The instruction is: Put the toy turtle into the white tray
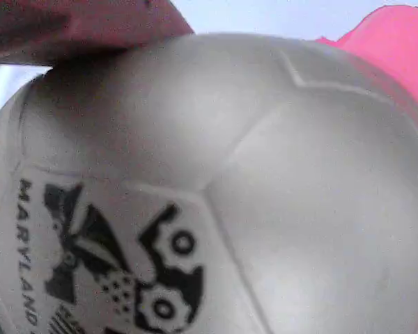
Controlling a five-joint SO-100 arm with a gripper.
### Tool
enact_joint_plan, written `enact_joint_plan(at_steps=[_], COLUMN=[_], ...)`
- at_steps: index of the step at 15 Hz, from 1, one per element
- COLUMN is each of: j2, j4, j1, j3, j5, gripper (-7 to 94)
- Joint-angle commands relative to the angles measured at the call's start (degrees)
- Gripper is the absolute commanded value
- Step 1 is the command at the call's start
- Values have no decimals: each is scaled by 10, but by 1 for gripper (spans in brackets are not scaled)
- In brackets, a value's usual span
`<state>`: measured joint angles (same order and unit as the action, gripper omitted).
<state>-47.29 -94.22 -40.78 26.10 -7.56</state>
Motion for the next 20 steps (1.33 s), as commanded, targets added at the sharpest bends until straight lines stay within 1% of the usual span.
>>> enact_joint_plan(at_steps=[1,2,4,5,8,11,13,20], j2=[-19,-17,-12,-9,8,13,14,14], j4=[11,11,11,11,20,29,16,13], j1=[11,18,30,35,44,41,32,26], j3=[-36,-35,-27,-23,-4,-1,-21,-32], j5=[4,6,10,10,18,19,18,21], gripper=[11,15,32,39,50,59,62,62])
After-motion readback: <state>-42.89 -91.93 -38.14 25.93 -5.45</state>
